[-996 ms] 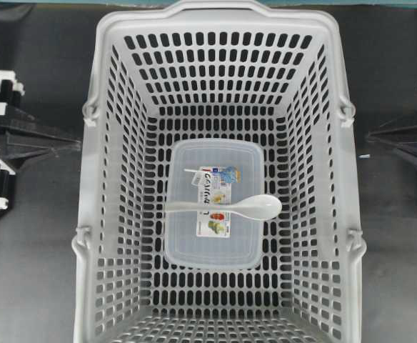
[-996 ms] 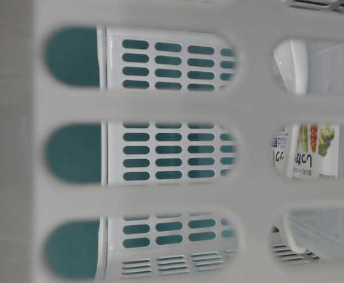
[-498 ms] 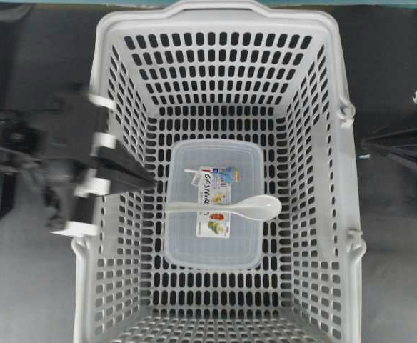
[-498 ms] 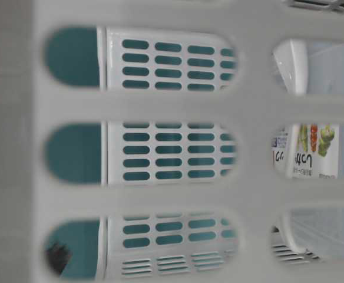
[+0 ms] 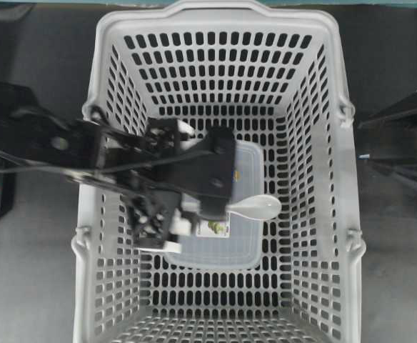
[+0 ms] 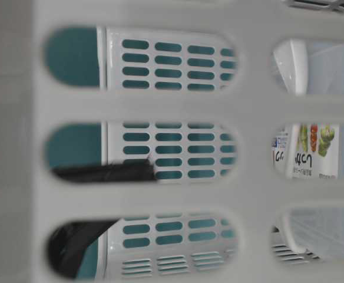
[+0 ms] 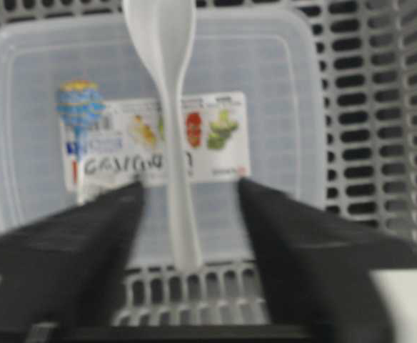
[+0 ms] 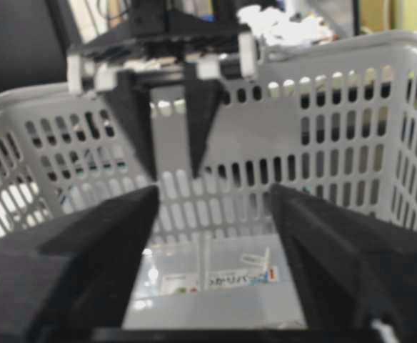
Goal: Pick up the chinese spoon from the shopping basket with the left arm.
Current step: 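Lower the open left gripper around the spoon handle and close it, then lift the gripped white spoon upward out of the container with the left gripper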
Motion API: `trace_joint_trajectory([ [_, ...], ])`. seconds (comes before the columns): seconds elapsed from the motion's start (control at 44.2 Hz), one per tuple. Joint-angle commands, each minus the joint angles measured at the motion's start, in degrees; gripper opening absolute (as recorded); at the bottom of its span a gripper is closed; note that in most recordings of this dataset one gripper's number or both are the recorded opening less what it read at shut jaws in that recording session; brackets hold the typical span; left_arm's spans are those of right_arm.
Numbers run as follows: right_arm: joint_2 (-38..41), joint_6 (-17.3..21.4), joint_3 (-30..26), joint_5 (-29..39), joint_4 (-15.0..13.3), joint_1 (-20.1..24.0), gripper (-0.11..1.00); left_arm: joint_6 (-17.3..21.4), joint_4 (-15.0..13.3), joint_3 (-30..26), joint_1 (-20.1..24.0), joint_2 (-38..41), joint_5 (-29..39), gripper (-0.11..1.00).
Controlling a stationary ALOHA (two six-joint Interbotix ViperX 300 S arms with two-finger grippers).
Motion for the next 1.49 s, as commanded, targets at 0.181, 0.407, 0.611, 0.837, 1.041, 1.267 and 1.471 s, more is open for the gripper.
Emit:
trace_joint_trajectory([
  [0.181, 0.26, -0.09, -0.70, 0.09, 0.18, 0.09, 0.71, 0.00, 0.26, -6.24, -0.70, 8.44, 2.02, 0.89],
  [0.407, 0.18, 0.00, -0.62, -0.18, 0.18, 0.09, 0.71, -0.26, 0.18, -7.03, -0.79, 13.54, 2.11, 0.86],
  [0.611, 0.09, -0.09, -0.62, -0.18, 0.18, 0.09, 0.70, -0.53, 0.18, -6.06, -0.62, 15.38, 1.76, 0.85],
  [0.837, 0.00, -0.09, -0.53, 0.09, 0.18, 0.09, 0.70, -0.53, 0.26, -5.01, -0.53, 15.82, 1.49, 0.85],
  [1.041, 0.00, 0.00, 0.00, 0.09, 0.18, 0.09, 0.70, -0.53, 0.18, -4.92, -0.44, 15.73, 1.32, 0.81],
  [1.267, 0.00, 0.00, 0.18, 0.09, 0.18, 0.09, 0.70, 0.18, 0.18, -5.27, -0.44, 15.21, 1.32, 0.33],
  [1.471, -0.09, 0.00, 0.53, 0.09, 0.18, 0.09, 0.70, -0.09, 0.26, -5.80, 0.00, 12.22, 1.85, 0.11],
])
